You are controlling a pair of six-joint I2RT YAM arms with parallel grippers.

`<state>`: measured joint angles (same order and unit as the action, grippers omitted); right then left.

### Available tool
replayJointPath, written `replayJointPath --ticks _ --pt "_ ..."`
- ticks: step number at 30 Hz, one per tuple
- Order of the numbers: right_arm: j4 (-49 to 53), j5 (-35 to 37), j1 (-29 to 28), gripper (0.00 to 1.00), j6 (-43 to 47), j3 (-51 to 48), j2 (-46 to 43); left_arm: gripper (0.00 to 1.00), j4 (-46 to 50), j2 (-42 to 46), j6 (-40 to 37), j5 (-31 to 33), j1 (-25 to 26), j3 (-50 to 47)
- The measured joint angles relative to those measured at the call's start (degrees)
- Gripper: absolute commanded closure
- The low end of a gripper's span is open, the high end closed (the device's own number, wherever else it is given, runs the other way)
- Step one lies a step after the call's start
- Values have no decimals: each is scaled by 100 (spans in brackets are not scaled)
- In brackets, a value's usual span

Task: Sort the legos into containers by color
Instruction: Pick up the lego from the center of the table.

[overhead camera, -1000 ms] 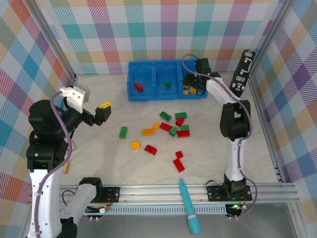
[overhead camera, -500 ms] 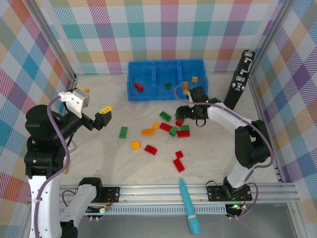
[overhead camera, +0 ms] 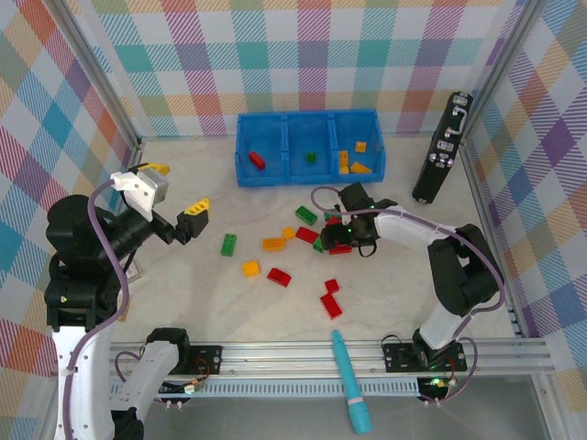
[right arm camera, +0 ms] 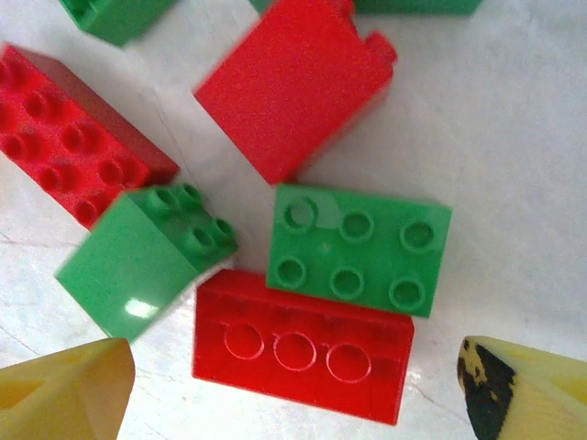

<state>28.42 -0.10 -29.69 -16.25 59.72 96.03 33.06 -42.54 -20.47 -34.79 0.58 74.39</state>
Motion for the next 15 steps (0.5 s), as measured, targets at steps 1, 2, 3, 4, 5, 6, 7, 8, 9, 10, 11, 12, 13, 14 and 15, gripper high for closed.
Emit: replayJointPath --ticks 1,2,3,4,5,6,7,8,9,10,11,12,13,14,15 --pt "17 9 -20 9 -24 -24 0 0 0 0 0 -15 0 0" --pt "17 33 -42 9 -46 -46 0 0 0 0 0 -20 0 -2" --pt "17 50 -55 9 -74 -61 -2 0 0 0 0 -33 0 -2" --pt "17 70 -68 9 -90 -74 -2 0 0 0 0 -35 0 -2" --pt "17 76 -79 9 -105 -83 -4 0 0 0 0 -35 0 -2" --pt "17 94 -94 9 -116 -87 -4 0 0 0 -2 -35 0 -2" --pt "15 109 -109 9 -127 -87 -4 0 0 0 -2 -35 0 -2" --pt "11 114 -131 9 -129 -87 -4 0 0 0 -2 -35 0 -2" --pt "11 118 -151 9 -127 -87 -2 0 0 0 -7 -35 0 -2" --pt "13 136 -175 10 -127 -87 0 0 0 2 -17 -35 0 -2" --pt "11 162 -192 10 -127 -85 4 0 0 4 -20 -35 0 -2" --pt "15 179 -214 10 -127 -79 20 0 0 9 -20 -35 0 -2" --pt "15 208 -223 10 -127 -68 48 0 0 15 -22 -35 0 -2" --pt "17 227 -234 10 -127 -50 90 0 0 20 -22 -35 0 -2" --pt "17 260 -243 10 -129 -31 140 0 0 31 -22 -33 0 -4"
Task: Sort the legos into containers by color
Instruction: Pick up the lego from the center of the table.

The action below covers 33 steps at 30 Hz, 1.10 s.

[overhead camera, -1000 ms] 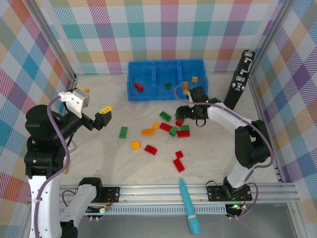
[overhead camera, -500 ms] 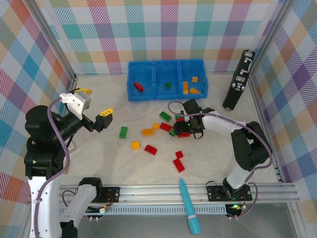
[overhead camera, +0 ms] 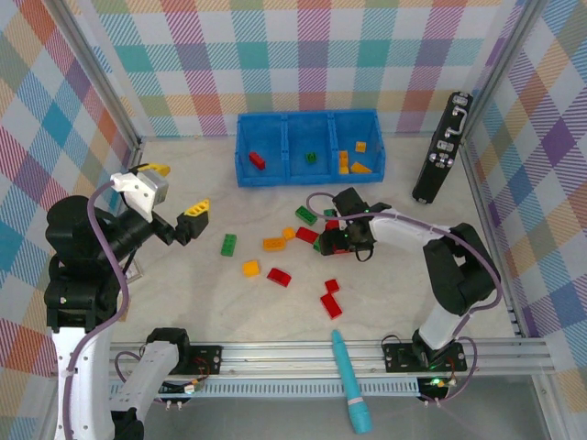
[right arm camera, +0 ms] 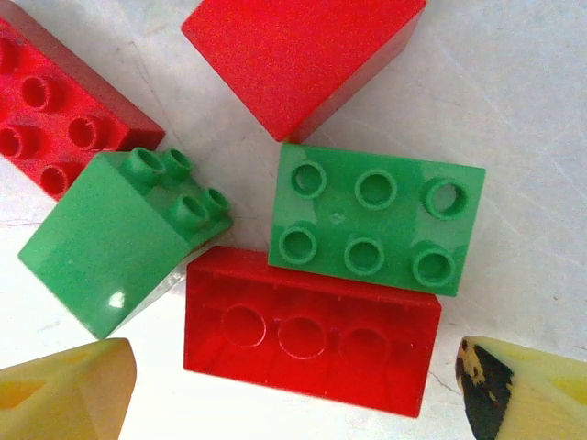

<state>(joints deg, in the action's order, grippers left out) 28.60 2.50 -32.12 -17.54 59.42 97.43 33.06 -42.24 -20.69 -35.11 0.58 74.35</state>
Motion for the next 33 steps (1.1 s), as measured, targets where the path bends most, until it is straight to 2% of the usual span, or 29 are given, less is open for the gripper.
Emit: replayJointPath --ticks 11,24,33 --pt "127 245 0 18 -68 101 337 0 2 22 -17 0 0 -4" --pt "188 354 0 36 -125 245 459 0 0 0 -17 -44 0 -81" --pt "852 422 48 38 -103 302 24 0 -2 0 -17 -46 0 -101"
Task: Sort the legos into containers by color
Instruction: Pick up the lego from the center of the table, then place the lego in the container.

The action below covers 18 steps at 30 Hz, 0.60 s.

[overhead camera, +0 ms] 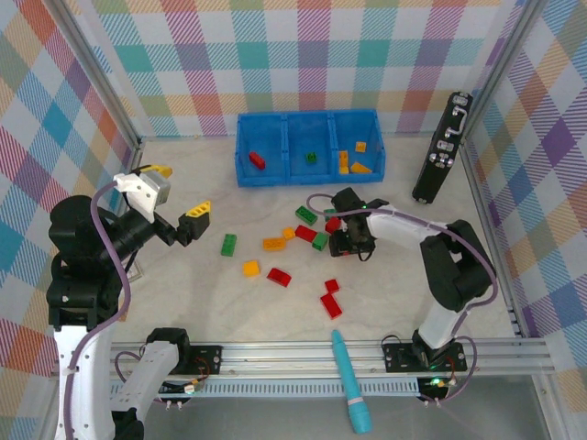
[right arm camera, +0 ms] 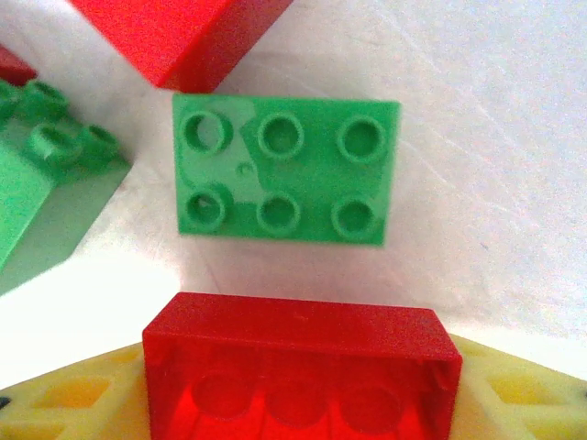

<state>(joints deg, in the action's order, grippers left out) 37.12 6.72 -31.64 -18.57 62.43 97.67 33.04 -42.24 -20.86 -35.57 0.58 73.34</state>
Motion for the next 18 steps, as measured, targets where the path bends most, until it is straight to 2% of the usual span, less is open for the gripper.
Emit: replayJointPath --ticks 4,8,13,18 --pt "415 -57 74 38 114 647 -205 0 -2 4 0 2 0 -2" --pt "632 -247 146 38 372 1928 15 0 0 7 0 4 0 0" --pt "494 -490 168 40 761 3797 953 0 -2 85 0 9 0 -2" --pt "-181 -710 168 41 1113 4962 2087 0 -17 105 0 15 0 -9"
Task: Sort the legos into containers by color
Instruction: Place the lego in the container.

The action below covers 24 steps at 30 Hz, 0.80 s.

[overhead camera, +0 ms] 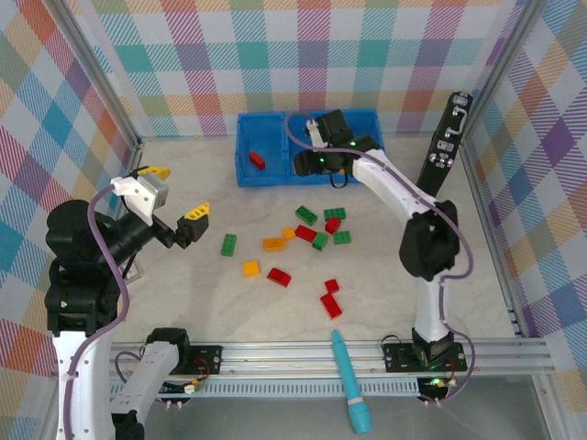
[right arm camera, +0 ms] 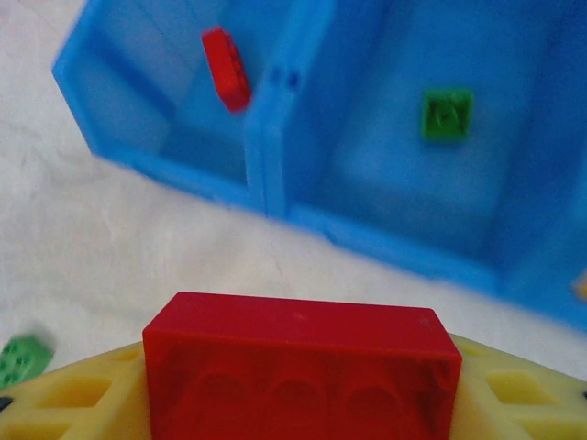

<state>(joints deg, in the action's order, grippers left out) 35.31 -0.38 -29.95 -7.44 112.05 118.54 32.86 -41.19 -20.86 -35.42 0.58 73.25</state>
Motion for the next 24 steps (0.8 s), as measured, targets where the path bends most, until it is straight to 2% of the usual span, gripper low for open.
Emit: replayJointPath --ticks 6,12,24 --pt "-1224 -533 -13 41 131 586 1019 0 22 -63 -46 98 0 9" --pt "-2173 -682 -50 41 345 1279 1725 0 20 35 -114 203 0 7" --pt "-2896 -726 -63 37 1506 3060 3222 0 24 -111 -131 208 0 48"
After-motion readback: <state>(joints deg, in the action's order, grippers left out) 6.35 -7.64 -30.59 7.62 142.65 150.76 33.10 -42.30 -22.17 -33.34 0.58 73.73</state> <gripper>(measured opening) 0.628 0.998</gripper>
